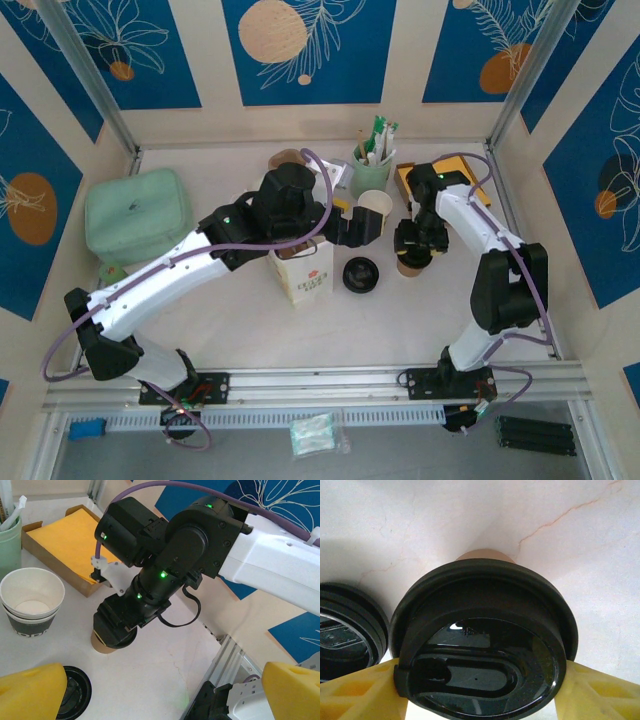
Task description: Pack the takeout coffee
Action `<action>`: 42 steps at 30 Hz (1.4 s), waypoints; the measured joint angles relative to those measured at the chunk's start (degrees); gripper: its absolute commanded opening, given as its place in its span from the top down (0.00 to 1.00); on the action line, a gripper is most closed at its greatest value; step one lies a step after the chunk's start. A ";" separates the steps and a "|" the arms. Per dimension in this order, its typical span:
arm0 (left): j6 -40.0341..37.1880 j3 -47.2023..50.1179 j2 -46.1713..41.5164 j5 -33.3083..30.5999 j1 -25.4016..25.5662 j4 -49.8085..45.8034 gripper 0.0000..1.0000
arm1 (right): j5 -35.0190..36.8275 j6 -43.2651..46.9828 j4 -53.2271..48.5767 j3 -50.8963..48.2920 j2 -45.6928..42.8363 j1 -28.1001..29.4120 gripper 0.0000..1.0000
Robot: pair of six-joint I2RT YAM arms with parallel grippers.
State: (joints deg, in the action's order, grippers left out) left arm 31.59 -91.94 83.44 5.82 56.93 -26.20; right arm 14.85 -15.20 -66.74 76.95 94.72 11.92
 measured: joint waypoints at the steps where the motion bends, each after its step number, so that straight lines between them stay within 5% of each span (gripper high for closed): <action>1: 0.00 0.02 0.00 -0.02 0.00 0.00 0.00 | -0.02 0.00 -0.17 -0.04 -0.04 0.24 0.32; 23: 0.00 0.02 0.00 0.57 0.00 0.02 0.01 | 1.66 0.04 -2.14 -0.04 0.90 2.67 0.26; 42: 0.00 0.02 0.00 0.83 0.00 0.04 0.01 | 3.17 0.02 -2.32 0.09 1.01 3.61 0.37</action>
State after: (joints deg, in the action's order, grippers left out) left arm 31.59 -91.92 83.44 6.66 56.93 -26.15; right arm 18.02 -15.18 -69.06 77.03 95.72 15.53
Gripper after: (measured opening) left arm 0.994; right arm 0.661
